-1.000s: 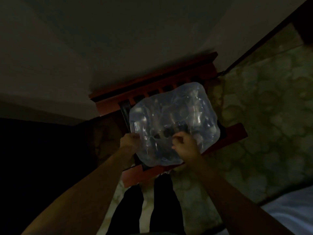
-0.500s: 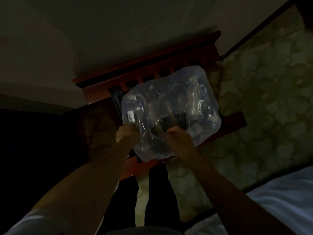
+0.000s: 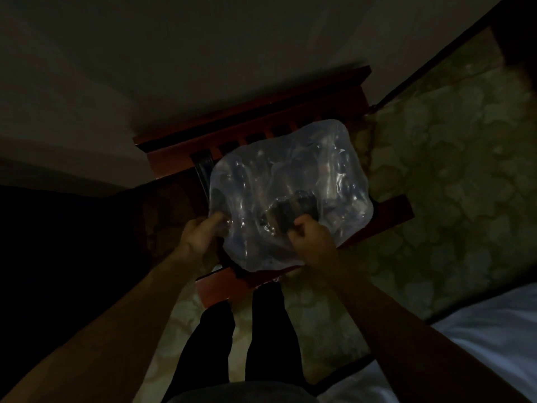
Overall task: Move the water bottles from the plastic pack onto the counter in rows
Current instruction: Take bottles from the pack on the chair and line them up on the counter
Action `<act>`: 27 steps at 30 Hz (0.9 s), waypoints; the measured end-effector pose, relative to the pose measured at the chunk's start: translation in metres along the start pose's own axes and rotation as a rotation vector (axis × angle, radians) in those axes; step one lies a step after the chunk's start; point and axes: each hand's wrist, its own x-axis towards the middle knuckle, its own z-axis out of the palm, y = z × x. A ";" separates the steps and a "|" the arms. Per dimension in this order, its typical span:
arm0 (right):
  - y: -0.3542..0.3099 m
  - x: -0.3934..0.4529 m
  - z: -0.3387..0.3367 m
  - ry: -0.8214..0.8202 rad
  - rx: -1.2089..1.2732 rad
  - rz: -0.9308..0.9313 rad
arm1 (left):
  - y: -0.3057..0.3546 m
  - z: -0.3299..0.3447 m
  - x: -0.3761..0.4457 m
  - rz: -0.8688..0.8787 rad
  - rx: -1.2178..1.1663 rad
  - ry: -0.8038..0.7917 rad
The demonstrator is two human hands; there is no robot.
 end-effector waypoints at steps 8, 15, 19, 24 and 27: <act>0.000 0.042 -0.004 -0.179 -0.351 -0.063 | 0.026 -0.020 -0.018 0.020 0.009 0.121; 0.000 0.065 -0.006 -0.369 -0.895 -0.180 | 0.034 -0.042 -0.019 0.068 0.125 0.073; -0.019 0.063 -0.005 -0.426 -0.934 -0.073 | 0.032 -0.048 -0.019 0.085 0.153 0.055; -0.033 0.060 -0.011 -0.605 -1.364 -0.146 | 0.027 -0.047 -0.023 0.071 0.126 0.023; -0.025 0.060 0.000 -0.642 -1.542 -0.201 | 0.026 -0.044 -0.026 0.038 0.098 0.024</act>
